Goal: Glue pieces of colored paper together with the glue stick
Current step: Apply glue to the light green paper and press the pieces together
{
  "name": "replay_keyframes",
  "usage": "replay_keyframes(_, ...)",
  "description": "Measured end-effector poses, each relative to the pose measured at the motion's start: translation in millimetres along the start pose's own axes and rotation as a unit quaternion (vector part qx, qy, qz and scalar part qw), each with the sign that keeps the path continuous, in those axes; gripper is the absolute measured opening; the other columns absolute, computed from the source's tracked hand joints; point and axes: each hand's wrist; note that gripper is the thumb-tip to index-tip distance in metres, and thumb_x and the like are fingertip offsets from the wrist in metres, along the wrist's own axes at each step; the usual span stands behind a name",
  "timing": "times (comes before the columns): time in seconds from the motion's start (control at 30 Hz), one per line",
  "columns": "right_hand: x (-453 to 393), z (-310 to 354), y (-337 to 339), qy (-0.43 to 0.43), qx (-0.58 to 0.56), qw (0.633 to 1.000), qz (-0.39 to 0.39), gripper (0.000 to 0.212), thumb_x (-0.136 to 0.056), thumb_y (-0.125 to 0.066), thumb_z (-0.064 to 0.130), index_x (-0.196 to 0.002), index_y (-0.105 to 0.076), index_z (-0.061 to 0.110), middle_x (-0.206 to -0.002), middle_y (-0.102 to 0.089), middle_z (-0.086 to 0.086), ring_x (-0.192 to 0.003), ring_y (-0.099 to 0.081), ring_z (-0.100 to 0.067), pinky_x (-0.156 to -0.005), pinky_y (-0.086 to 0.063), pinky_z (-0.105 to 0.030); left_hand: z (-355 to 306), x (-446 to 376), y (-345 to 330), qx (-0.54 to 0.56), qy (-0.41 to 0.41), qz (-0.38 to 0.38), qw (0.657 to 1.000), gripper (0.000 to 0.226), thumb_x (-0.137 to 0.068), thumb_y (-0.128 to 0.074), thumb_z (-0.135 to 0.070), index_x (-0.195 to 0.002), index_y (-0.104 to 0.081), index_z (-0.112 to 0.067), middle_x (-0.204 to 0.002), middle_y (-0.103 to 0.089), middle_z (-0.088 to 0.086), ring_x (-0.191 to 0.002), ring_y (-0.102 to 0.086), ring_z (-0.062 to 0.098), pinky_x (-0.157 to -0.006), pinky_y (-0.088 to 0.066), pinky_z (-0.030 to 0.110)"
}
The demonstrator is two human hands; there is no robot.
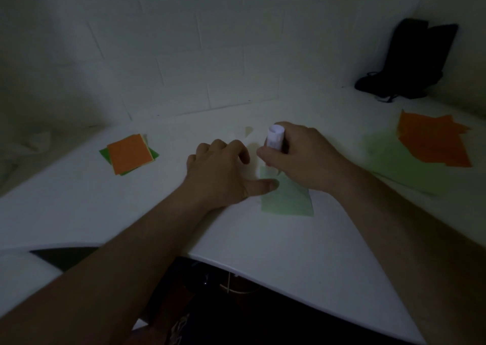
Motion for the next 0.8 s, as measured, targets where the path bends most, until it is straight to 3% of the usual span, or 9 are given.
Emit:
replay_keyframes(0.17,-0.3,3.3,-4.8,0.008,-0.014,1.0,-0.001,0.014,-0.091,-0.068,0.042,-0.086,-0.056,0.039,-0.082,-0.067,0.01,-0.074,-0.061,-0.003,-0.064,-0.044,-0.023,0.7,-1.1,-1.5,0.015,0.003,0.001,1.0,0.074,-0.051,-0.057,-0.096,-0.1,-0.046,-0.042,-0.109,-0.049,-0.008,-0.107,-0.043,0.022,-0.094,-0.037,0.043)
replay_keyframes(0.33,-2.8,4.9,-11.7,0.007,-0.024,1.0,-0.008,0.017,-0.092,-0.069,0.045,-0.102,-0.056,0.04,-0.083,-0.063,0.02,-0.075,-0.058,0.01,-0.062,-0.036,-0.008,1.1,-0.7,-2.1,0.017,0.001,-0.002,1.0,0.077,-0.05,-0.057,-0.095,-0.101,-0.043,-0.04,-0.106,-0.047,-0.009,-0.103,-0.038,0.02,-0.091,-0.035,0.041)
replay_keyframes(0.43,-6.0,4.3,-14.8,-0.011,-0.036,0.999,-0.007,0.034,-0.094,-0.067,0.048,-0.117,-0.066,0.023,-0.087,-0.064,0.02,-0.08,-0.06,0.005,-0.067,-0.04,-0.01,0.9,-1.2,-1.8,0.025,0.007,-0.002,1.0,0.082,-0.049,-0.058,-0.095,-0.104,-0.042,-0.036,-0.107,-0.048,-0.009,-0.104,-0.04,0.02,-0.089,-0.034,0.04)
replay_keyframes(0.5,-11.5,6.9,-6.5,-0.032,-0.056,0.997,-0.036,0.037,-0.094,-0.065,0.051,-0.107,-0.071,0.017,-0.085,-0.068,0.015,-0.076,-0.063,0.0,-0.068,-0.044,-0.021,1.6,-2.1,-1.3,0.026,0.008,0.0,1.0,0.083,-0.051,-0.061,-0.095,-0.106,-0.041,-0.036,-0.11,-0.048,-0.009,-0.104,-0.042,0.021,-0.089,-0.036,0.041)
replay_keyframes(0.6,-17.5,12.8,23.5,-0.072,-0.113,0.987,-0.083,0.023,-0.096,-0.067,0.046,-0.09,-0.068,0.024,-0.079,-0.071,0.002,-0.065,-0.061,-0.013,-0.063,-0.049,-0.032,1.6,-2.1,0.2,0.031,0.006,0.005,0.999,0.084,-0.051,-0.06,-0.097,-0.106,-0.039,-0.037,-0.111,-0.048,-0.01,-0.104,-0.041,0.021,-0.09,-0.037,0.042)
replay_keyframes(0.7,-15.6,11.6,40.0,-0.066,-0.097,0.99,-0.075,0.024,-0.096,-0.066,0.045,-0.084,-0.065,0.025,-0.073,-0.066,0.005,-0.061,-0.057,-0.01,-0.061,-0.048,-0.032,1.8,-1.8,1.3,0.027,0.007,0.012,1.0,0.084,-0.048,-0.056,-0.099,-0.104,-0.039,-0.039,-0.11,-0.048,-0.01,-0.104,-0.041,0.021,-0.091,-0.038,0.043)
replay_keyframes(0.8,-5.1,1.6,24.5,-0.038,-0.027,0.998,-0.044,0.024,-0.094,-0.064,0.05,-0.083,-0.063,0.029,-0.077,-0.067,0.014,-0.068,-0.062,0.003,-0.064,-0.045,-0.023,1.7,-1.6,-0.1,0.018,0.007,0.004,1.0,0.084,-0.048,-0.055,-0.099,-0.104,-0.04,-0.038,-0.11,-0.049,-0.01,-0.104,-0.042,0.021,-0.092,-0.039,0.043)
Point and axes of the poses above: each hand's wrist, its own x-axis away from the middle knuckle, its own y-axis out of the back of the hand, z = x × y
